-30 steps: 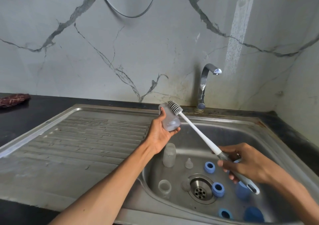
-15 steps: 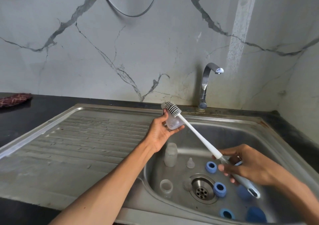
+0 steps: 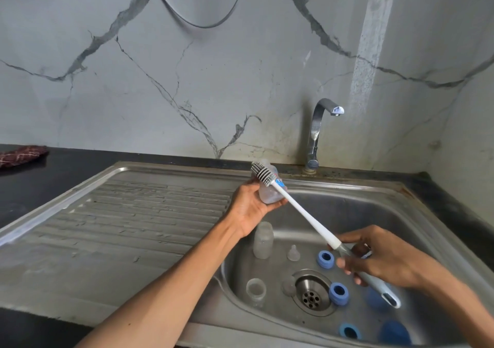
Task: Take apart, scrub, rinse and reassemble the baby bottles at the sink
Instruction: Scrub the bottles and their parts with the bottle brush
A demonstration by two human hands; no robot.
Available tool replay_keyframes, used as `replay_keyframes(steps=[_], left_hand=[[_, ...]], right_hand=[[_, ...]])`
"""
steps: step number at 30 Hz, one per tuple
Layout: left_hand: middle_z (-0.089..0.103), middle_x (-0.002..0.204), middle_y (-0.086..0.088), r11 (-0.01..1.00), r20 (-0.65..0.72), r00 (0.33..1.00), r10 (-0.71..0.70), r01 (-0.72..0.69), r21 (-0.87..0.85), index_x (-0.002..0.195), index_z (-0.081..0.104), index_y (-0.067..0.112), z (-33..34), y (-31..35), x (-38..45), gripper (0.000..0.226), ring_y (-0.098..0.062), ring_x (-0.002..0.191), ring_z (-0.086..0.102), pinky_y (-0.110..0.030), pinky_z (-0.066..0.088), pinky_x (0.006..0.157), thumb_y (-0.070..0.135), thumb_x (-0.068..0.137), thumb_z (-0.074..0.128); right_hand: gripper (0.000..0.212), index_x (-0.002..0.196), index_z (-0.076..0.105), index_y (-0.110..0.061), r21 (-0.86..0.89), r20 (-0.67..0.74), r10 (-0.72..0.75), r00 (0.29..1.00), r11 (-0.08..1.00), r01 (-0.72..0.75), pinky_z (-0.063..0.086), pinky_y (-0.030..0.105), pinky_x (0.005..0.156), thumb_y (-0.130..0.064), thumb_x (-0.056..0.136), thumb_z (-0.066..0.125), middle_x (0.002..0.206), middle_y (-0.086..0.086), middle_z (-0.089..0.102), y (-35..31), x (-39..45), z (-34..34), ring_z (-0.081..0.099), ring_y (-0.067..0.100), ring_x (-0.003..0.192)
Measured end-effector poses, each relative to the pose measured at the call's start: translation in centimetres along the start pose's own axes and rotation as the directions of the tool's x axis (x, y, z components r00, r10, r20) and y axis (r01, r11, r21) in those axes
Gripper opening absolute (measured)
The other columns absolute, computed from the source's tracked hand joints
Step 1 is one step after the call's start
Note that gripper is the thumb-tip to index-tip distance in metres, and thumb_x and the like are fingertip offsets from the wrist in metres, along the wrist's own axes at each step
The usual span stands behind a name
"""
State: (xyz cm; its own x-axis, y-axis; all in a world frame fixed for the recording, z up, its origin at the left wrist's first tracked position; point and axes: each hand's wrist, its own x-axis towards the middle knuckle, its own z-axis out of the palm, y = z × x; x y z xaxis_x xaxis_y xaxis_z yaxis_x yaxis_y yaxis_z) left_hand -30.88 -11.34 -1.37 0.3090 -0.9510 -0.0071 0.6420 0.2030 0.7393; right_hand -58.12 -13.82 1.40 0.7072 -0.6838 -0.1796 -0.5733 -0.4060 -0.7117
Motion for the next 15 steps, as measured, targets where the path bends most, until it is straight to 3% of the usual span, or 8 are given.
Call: replay_keyframes(steps=[2,5,10,15], left_hand=[[0.064,0.108,-0.021,1.0,-0.033,0.999,0.025,-0.025,0.005,0.14,0.046,0.0,-0.8,0.6,0.3,0.052,-0.034,0.094,0.066,-0.047,0.059,0.074,0.007,0.088,0.044],[0.064,0.106,-0.019,1.0,-0.072,0.997,0.01,-0.01,-0.002,0.14,0.046,0.004,-1.6,1.0,0.8,0.039,-0.031,0.089,0.067,-0.048,0.059,0.074,0.019,0.105,0.037],[0.061,0.111,-0.023,0.998,-0.004,1.0,-0.02,0.021,0.054,0.131,0.053,0.003,-0.5,-0.6,0.2,0.037,-0.038,0.102,0.06,-0.046,0.059,0.07,0.005,0.097,0.038],[0.063,0.101,-0.016,0.997,-0.021,1.0,-0.017,0.019,0.078,0.119,0.057,0.007,0.1,-0.6,0.3,0.034,-0.03,0.092,0.062,-0.044,0.057,0.072,0.029,0.104,0.037]], right_hand=[[0.023,0.107,0.073,-0.029,0.009,0.07,0.023,0.997,1.0,-0.024,0.059,0.029,0.067,-0.017,0.088,0.074,0.077,0.008,0.075,0.0,-0.4,-0.5,0.071,0.023,0.067],[0.02,0.105,0.074,-0.024,0.011,0.121,0.055,0.991,0.998,-0.056,0.056,0.027,0.063,-0.014,0.088,0.074,0.079,0.012,0.075,0.2,-0.9,-1.2,0.072,0.024,0.068],[0.015,0.101,0.074,-0.024,-0.037,0.054,0.038,0.998,0.999,-0.036,0.055,0.023,0.065,-0.016,0.088,0.074,0.077,0.005,0.076,0.2,-0.1,-0.6,0.073,0.021,0.068],[0.009,0.097,0.073,-0.018,0.013,0.051,0.007,0.999,1.0,-0.007,0.055,0.022,0.06,-0.013,0.089,0.072,0.076,0.007,0.074,-0.1,0.1,0.0,0.071,0.019,0.064]])
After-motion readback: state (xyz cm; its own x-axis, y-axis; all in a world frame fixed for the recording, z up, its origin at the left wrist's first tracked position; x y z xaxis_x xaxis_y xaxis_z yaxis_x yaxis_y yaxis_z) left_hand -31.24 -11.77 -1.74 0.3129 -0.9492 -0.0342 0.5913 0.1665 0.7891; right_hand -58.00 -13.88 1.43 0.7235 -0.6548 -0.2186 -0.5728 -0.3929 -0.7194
